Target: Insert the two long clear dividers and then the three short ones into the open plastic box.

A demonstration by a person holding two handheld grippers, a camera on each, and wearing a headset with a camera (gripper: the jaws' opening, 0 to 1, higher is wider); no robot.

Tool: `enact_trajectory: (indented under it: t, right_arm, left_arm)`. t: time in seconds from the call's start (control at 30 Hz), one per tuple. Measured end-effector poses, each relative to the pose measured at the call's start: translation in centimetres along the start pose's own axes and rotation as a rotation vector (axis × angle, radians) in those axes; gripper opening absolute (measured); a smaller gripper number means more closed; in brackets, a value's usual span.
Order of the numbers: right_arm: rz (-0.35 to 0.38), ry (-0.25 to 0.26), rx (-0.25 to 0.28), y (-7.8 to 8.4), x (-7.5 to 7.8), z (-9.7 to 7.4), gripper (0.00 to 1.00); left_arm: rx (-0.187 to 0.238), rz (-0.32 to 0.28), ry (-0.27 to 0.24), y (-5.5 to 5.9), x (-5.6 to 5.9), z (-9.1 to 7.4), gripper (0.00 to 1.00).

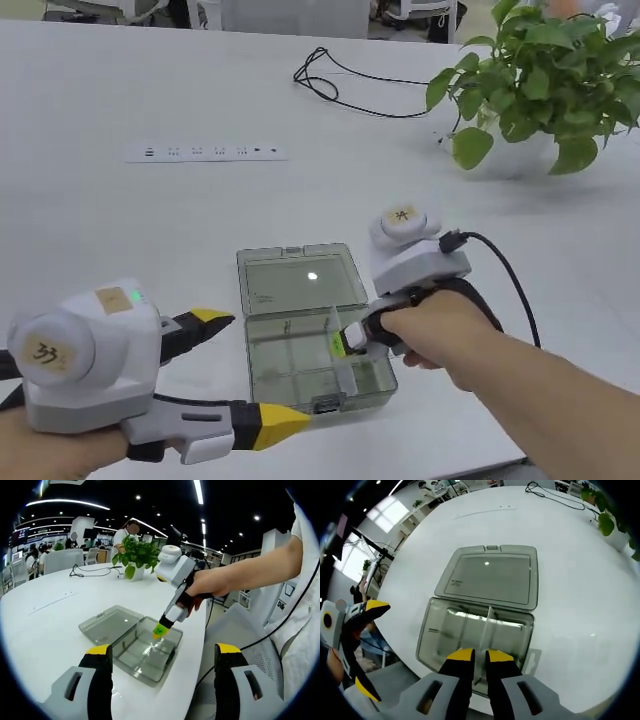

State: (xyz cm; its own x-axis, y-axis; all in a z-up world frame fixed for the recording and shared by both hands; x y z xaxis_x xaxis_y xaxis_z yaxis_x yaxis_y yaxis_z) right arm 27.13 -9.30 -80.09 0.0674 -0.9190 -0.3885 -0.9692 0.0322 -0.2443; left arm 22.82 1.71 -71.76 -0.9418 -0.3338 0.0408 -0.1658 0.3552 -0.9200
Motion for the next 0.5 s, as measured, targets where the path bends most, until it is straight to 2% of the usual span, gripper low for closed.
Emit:
enact_trajectory:
  t: [0.5]
  right_arm:
    - [0.013,-0.048,0.023,0.12,0.17,0.4,0.11]
  left_arm:
    - [-0.002,-0.004,-0.019,-0.03,-0.11,-0.36,0.85]
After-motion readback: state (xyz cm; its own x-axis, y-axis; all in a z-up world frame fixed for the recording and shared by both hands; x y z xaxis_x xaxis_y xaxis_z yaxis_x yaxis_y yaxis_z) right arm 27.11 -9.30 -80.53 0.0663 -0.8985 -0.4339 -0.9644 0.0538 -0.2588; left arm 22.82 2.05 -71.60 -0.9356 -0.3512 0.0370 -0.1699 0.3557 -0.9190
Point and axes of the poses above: the centre of the closed fingertips' face, and the gripper's own axes: z roughly forward along the fingers, x roughly to its right, y roughly out of its underside, the point moved 2 cm from there along -z, roughly backward along the fingers, and after that the axes turned 12 degrees about z, right-handed, at the moved point
